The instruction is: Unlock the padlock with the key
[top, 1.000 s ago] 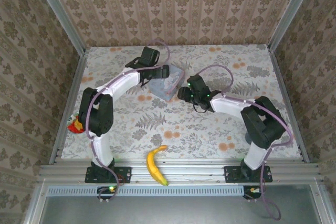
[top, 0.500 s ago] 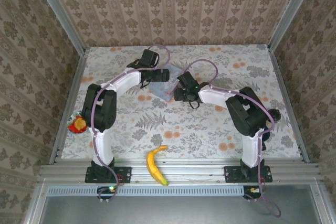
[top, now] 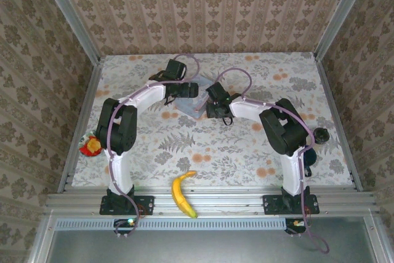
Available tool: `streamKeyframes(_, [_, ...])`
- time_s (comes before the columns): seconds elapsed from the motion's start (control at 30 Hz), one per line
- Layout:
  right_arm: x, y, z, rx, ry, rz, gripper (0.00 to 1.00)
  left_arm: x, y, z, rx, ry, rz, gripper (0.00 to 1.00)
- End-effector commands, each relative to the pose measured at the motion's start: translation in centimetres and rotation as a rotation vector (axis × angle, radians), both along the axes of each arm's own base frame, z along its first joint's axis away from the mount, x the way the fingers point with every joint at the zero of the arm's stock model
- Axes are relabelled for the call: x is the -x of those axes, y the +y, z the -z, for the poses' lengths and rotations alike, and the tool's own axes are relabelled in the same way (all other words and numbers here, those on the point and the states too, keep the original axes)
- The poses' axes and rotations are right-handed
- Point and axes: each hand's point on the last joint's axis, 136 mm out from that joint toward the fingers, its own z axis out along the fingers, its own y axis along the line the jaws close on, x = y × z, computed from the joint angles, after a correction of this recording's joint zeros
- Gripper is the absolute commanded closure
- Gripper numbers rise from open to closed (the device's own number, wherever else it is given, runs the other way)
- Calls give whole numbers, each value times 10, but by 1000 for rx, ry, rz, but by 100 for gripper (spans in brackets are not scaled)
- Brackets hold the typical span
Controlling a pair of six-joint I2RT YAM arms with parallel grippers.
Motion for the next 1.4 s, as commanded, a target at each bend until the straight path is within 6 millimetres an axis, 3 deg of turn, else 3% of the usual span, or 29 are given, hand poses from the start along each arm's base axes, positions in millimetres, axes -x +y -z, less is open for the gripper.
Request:
streamKeyframes(0.0, [-4, 1, 4, 34, 15, -67, 45, 2, -1, 5, -2, 10, 19, 4])
streamKeyframes(0.37, [0, 4, 20, 43, 70, -131, 53, 0, -3, 2, 10, 6, 20, 4])
streamKeyframes(0.53, [2, 0, 26, 8, 77, -104, 65, 3, -1, 6, 3, 12, 23, 4])
streamKeyframes(0.73, [-2, 2, 13, -46, 43, -86, 87, 7, 0, 9, -3, 16, 28, 3])
streamKeyframes(1.13, [-19, 15, -14, -224, -6, 25, 97, 23, -4, 21, 2, 39, 43, 3])
streamKeyframes(1.37, [-30, 24, -17, -308, -15, 63, 99, 30, -11, 27, 31, 50, 61, 4])
